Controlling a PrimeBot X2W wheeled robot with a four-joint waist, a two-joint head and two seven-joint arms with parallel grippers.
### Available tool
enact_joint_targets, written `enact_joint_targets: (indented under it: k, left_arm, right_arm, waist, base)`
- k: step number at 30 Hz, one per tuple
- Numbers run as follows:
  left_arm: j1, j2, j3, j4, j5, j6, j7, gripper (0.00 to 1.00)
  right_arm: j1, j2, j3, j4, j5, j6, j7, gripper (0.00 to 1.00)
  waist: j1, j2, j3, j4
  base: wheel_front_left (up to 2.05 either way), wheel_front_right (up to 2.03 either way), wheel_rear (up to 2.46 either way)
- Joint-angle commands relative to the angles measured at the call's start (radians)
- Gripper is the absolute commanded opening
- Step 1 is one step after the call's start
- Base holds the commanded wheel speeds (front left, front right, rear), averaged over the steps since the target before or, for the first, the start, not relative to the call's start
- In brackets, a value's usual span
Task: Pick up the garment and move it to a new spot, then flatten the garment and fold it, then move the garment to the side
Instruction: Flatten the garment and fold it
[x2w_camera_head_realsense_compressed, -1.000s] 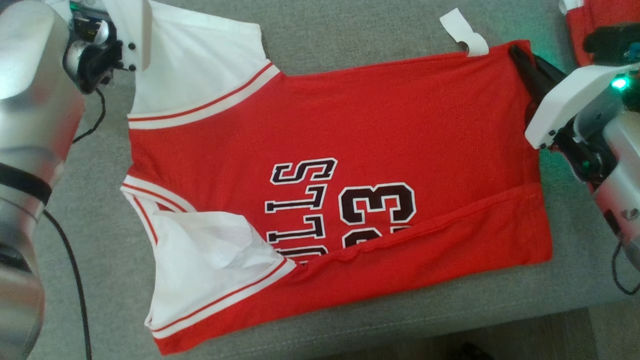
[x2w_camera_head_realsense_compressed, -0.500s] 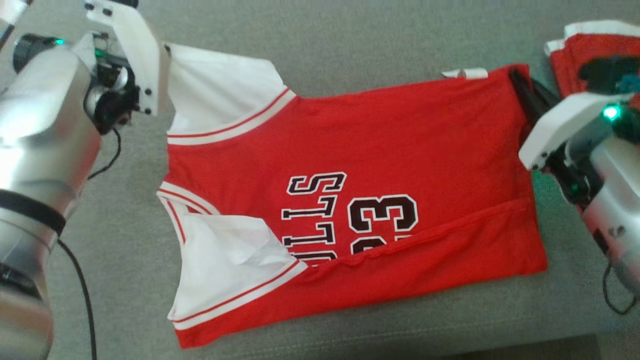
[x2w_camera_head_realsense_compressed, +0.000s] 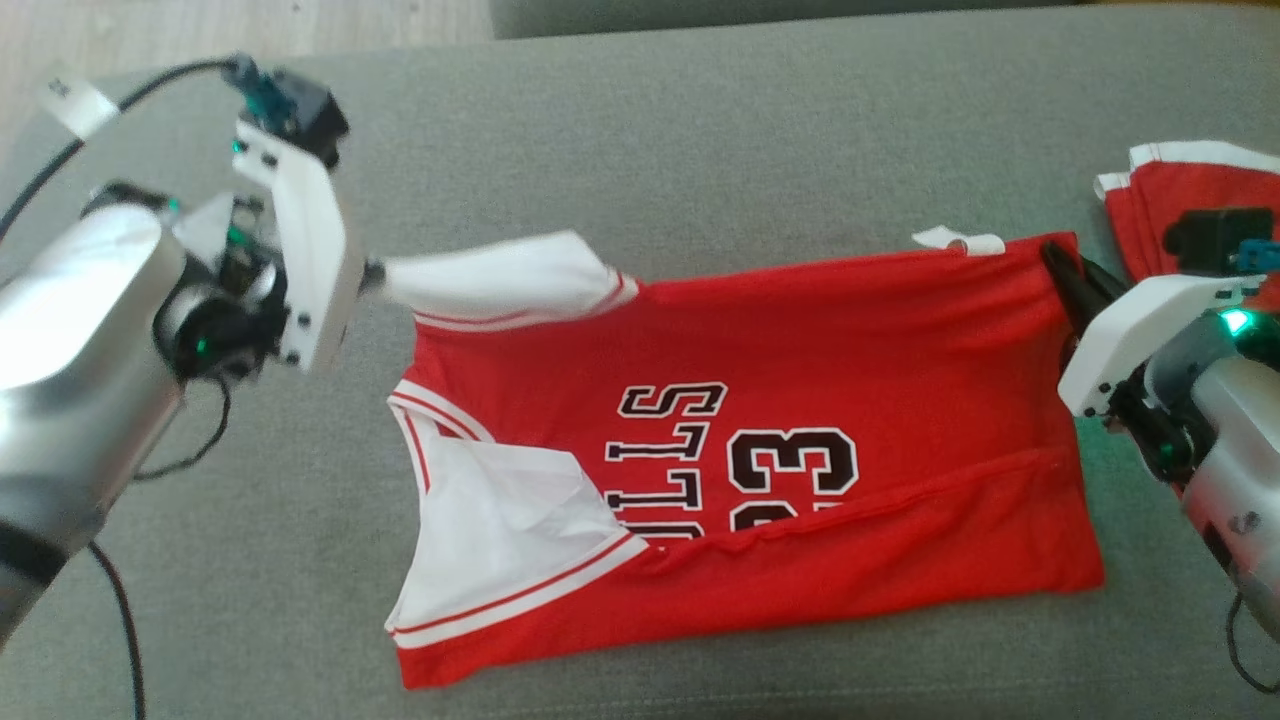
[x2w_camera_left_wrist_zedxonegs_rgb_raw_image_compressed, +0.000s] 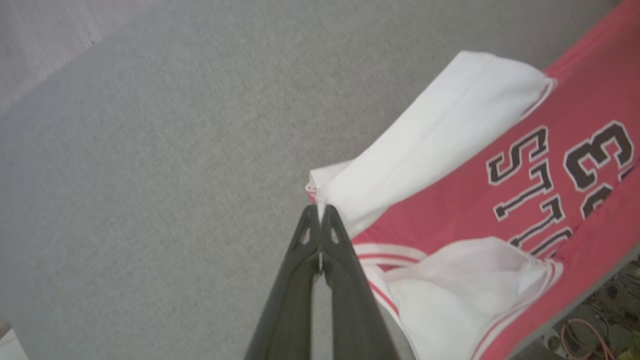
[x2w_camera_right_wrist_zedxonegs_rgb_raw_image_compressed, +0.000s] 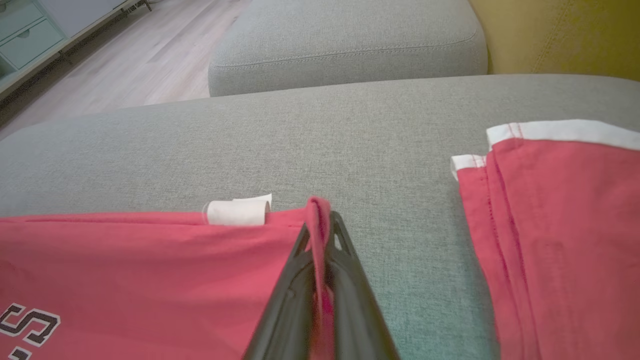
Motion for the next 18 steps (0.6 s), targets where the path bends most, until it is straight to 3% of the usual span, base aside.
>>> enact_joint_targets:
  k: [1,5,11,18]
  left_arm:
    - [-0.038,0.06,0.037,-0.045,-0.015,0.002,0.021,0.0]
    - [0.014,0.115,0.029,-0.169,-0.077,0.006,0.105,0.0]
    - [0.093,0.194,0.013,-0.347,-0.169,0.053,0.241,0.0]
    - [0.156,0.245,0.001,-0.483,-0.22,0.109,0.296,0.0]
  right_arm:
    - [0.017,-0.024,0.008,-0.011,0.008,-0.001,-0.006,0.0]
    - [0.022,-0.04,0.032,-0.011,0.016,-0.001,-0.001,0.0]
    - [0.03,-0.069,0.075,-0.018,0.029,-0.001,0.032,0.0]
    - [0.031,-0.106,0.144,-0.059,0.054,-0.001,0.104,0.0]
  waist:
    - [0.0001,0.0,-0.013,0.009]
    - [0.0001,0.0,-0.031,0.014]
    - [0.0001,0.0,-0.049,0.011]
    - [0.0001,0.0,-0.04,0.002]
  base:
    - [0.0,0.0,0.0]
    - [0.0,0.0,0.0]
    - [0.0,0.0,0.0]
    - [0.0,0.0,0.0]
